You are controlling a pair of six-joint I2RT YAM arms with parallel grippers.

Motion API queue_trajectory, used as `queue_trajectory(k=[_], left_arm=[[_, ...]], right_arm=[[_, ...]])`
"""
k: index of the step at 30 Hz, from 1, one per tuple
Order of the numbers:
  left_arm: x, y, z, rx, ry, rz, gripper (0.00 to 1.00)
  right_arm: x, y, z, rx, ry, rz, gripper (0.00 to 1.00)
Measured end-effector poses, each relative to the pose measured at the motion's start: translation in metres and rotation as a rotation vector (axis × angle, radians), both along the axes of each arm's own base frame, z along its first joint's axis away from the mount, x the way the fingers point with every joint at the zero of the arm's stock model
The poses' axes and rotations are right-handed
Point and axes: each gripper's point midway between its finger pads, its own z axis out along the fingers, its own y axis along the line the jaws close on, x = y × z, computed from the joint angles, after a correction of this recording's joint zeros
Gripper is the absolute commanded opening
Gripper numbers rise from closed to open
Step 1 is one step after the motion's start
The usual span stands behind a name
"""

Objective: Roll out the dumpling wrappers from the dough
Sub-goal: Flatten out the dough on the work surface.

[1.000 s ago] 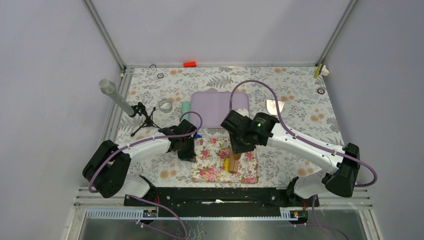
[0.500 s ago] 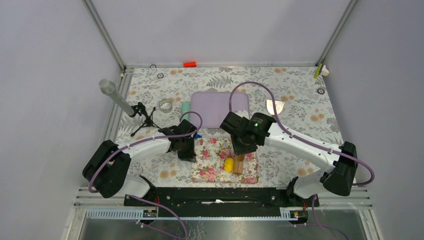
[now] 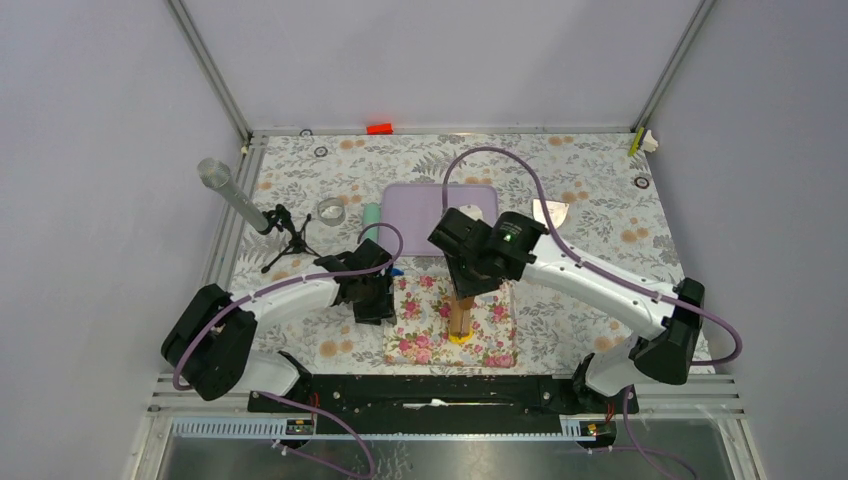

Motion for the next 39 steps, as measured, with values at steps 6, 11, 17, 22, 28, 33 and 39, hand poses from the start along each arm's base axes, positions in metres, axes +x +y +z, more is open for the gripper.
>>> queue_trajectory(k=[6,11,17,22,28,33,39], left_arm=[[-0.003,0.004,0.012,0.000,-0.008,-0.003,0.49],[-0.001,0.002,0.030,-0.023,-0.040,-0.008,0.49],[0.005,-0.002,0.051,-0.041,-0.074,-0.017,0.49],[0.010,-0.005,0.071,-0.056,-0.103,-0.028,0.49],[0.015,-0.006,0.089,-0.069,-0.144,-0.031,0.48],[0.017,0.006,0.081,-0.013,-0.150,-0.016,0.49],[0.006,0.032,0.037,0.109,-0.079,0.012,0.47]], right_arm=[[-0.011,-0.004,-0.030,-0.051,0.071,0.023,0.00],[-0.014,-0.008,-0.040,-0.072,0.084,0.029,0.00],[-0.017,-0.008,-0.049,-0.081,0.109,0.034,0.00],[-0.012,-0.006,-0.030,-0.072,0.078,0.033,0.00],[-0.003,0.009,0.002,-0.002,0.023,0.048,0.00],[-0.010,0.017,-0.007,-0.021,0.046,0.086,0.00],[-0.011,0.022,-0.013,-0.034,0.058,0.103,0.00]])
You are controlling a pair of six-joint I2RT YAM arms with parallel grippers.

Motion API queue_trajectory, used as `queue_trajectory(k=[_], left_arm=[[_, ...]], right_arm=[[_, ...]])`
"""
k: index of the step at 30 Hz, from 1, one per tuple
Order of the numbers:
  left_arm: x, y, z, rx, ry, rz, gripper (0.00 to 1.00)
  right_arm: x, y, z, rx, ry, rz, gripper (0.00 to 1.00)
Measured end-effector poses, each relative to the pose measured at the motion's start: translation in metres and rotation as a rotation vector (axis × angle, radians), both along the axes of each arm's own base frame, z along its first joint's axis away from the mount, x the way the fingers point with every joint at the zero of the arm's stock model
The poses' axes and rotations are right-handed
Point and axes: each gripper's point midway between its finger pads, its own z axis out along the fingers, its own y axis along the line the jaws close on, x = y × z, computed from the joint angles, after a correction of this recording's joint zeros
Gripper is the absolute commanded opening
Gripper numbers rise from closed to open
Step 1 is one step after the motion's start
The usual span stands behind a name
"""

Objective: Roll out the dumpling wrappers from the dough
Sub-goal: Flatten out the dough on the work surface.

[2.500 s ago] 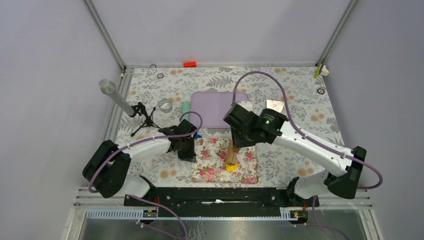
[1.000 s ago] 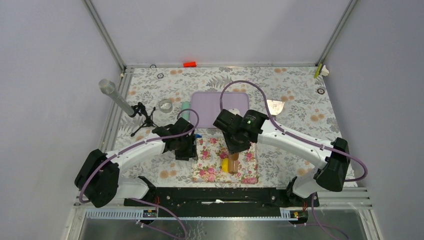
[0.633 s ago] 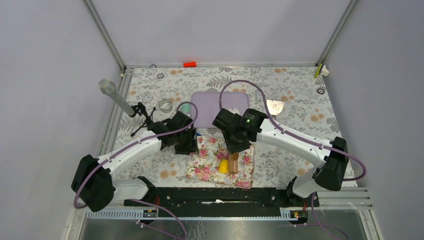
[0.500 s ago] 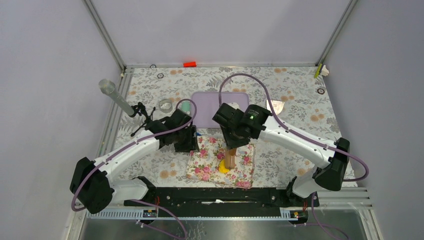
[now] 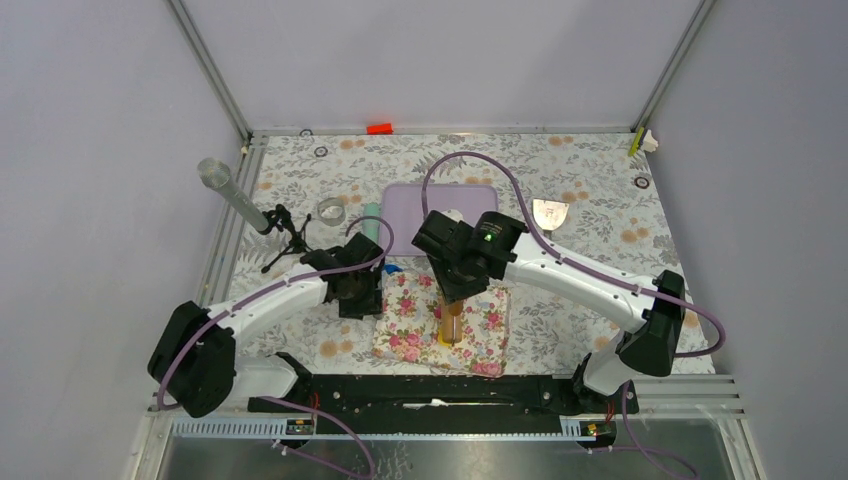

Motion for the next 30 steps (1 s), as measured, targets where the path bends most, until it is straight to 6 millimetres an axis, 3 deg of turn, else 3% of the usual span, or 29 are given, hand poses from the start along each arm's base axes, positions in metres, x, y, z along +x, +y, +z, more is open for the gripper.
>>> queue_trajectory(k=[6,11,17,30], left_arm=[[-0.008,0.003,-0.031,0.028,0.061,0.017,0.45],[-0.003,-0.005,-0.041,-0.004,0.050,0.037,0.39],[0.007,-0.020,-0.041,-0.058,0.034,0.088,0.00],[0.010,-0.037,-0.036,-0.134,0.054,0.247,0.00]], right_arm=[[0.003,-0.002,-0.002,-0.010,-0.015,-0.003,0.00],[0.004,-0.006,-0.004,-0.023,-0.026,-0.009,0.00],[0.004,-0.017,0.000,-0.020,-0.054,-0.019,0.00],[0.027,-0.050,0.022,0.063,-0.123,-0.149,0.00]])
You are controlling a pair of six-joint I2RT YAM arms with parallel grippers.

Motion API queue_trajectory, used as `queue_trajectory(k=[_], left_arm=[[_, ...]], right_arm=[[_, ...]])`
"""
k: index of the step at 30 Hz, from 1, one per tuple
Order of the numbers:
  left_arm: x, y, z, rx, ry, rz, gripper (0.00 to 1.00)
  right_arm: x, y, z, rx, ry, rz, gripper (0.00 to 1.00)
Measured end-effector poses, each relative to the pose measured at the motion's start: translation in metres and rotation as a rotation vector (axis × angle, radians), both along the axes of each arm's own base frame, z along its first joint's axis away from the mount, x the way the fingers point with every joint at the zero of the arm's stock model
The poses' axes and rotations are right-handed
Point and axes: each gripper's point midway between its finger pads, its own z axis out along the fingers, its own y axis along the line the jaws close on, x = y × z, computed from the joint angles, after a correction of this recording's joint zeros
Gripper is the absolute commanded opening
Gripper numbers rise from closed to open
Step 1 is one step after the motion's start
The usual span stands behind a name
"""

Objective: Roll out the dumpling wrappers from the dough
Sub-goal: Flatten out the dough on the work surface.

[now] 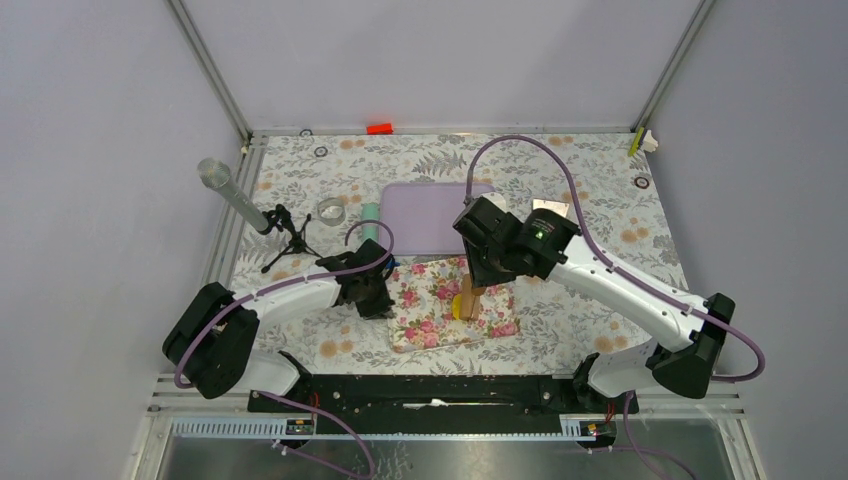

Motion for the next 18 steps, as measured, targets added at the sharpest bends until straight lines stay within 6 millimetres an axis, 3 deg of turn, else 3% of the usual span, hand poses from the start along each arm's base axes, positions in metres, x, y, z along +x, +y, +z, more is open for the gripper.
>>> queue_trajectory(k=[18], left_arm=[[-0.017,-0.002,0.001,-0.017,0.038,-0.163,0.00]], right_arm=[[0.001,0.005,-0.013,0.016,0.009,-0.023,0.00]])
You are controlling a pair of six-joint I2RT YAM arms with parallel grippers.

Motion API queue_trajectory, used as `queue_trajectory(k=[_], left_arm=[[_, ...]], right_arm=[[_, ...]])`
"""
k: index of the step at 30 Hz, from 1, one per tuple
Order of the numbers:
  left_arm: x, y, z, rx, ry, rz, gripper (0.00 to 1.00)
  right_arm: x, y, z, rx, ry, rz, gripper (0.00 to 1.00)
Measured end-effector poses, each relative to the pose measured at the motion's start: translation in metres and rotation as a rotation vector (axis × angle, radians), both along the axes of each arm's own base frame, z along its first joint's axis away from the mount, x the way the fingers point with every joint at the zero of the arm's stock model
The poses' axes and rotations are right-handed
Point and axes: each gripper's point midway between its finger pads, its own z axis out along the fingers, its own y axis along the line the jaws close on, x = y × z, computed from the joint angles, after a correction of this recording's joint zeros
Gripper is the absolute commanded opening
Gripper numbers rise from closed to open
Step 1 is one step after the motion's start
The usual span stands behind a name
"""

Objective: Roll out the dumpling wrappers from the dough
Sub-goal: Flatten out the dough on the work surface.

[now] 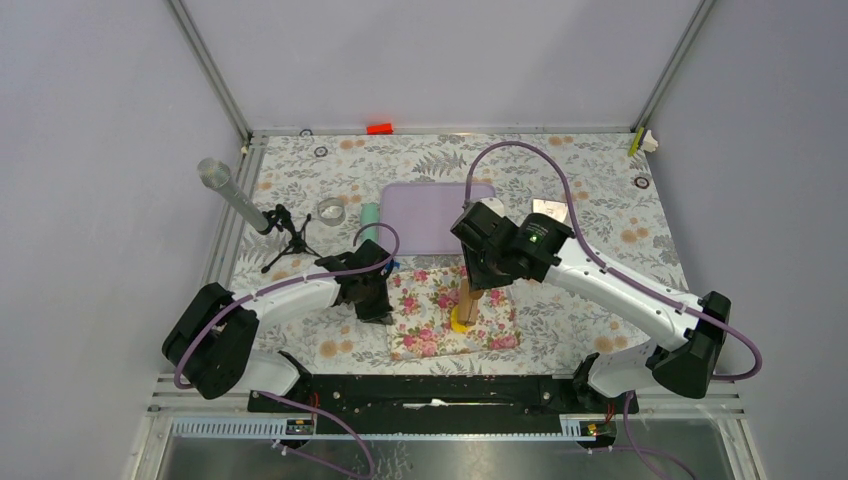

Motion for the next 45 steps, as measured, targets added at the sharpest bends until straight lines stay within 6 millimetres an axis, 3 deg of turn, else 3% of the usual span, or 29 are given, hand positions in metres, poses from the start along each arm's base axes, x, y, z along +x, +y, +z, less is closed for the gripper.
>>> queue_trajectory(k=[4,11,15,24,28,35,45], left_arm=[[-0.001,0.001,0.000,0.005,-0.002,-0.015,0.26],[-0.009,0.010,-0.001,0.048,0.029,-0.022,0.46],[-0.007,0.011,0.012,0.046,0.009,-0.033,0.55],[0.011,0.005,0.073,-0.009,-0.132,-0.066,0.58],[0.016,0.006,0.092,-0.017,-0.181,-0.064,0.58],[0.019,0.012,0.109,-0.010,-0.232,-0.048,0.57],[0.019,0.018,0.111,0.012,-0.246,-0.037,0.57]], right_arm=[[-0.005,0.002,-0.002,0.007,0.024,0.012,0.00],[-0.012,0.003,-0.008,0.008,0.064,0.038,0.00],[-0.014,0.003,-0.011,0.000,0.076,0.054,0.00],[-0.017,0.004,-0.027,-0.058,0.130,0.094,0.00],[-0.015,0.007,-0.022,-0.051,0.123,0.103,0.00],[-0.006,0.020,-0.002,0.001,0.079,0.111,0.00],[-0.007,0.017,-0.021,-0.044,0.108,0.119,0.00]])
